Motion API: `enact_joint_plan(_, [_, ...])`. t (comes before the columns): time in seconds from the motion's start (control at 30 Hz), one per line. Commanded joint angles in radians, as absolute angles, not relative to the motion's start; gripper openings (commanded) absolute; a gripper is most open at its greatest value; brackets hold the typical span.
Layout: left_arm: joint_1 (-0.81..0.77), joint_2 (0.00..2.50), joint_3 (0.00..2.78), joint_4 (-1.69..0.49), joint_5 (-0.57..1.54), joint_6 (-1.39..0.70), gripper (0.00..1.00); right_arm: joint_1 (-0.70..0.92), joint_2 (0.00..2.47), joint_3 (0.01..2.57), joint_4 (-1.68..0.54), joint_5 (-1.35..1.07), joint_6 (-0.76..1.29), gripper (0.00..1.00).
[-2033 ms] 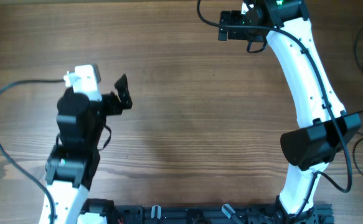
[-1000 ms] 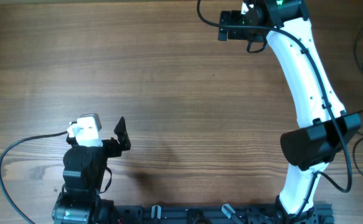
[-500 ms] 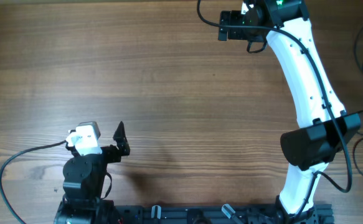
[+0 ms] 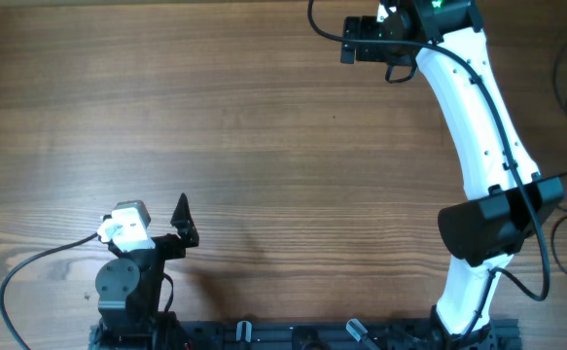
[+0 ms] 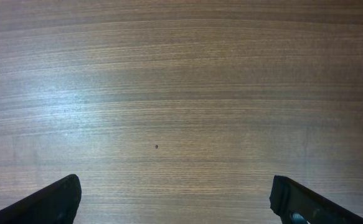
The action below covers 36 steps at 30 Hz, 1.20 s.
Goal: Untangle cables
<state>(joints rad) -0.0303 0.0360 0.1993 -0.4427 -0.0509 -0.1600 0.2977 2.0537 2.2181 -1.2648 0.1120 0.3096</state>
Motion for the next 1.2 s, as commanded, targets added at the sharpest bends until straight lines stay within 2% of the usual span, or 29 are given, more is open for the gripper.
enact_joint_plan(0.0, [-0.022,0.004,0.179,-0.443,-0.030,-0.169,1.00,0.301,2.067,2.217,-1.265,0.099,0.316,1.00])
enact_joint_plan(0.53, [-0.010,0.003,0.154,-0.416,-0.031,-0.168,1.00,0.301,2.067,2.217,-1.265,0.099,0.317,1.00])
enact_joint_plan(1.17, [-0.008,0.003,0.012,-0.079,-0.031,-0.165,1.00,0.301,2.067,2.217,-1.265,0.099,0.317,1.00])
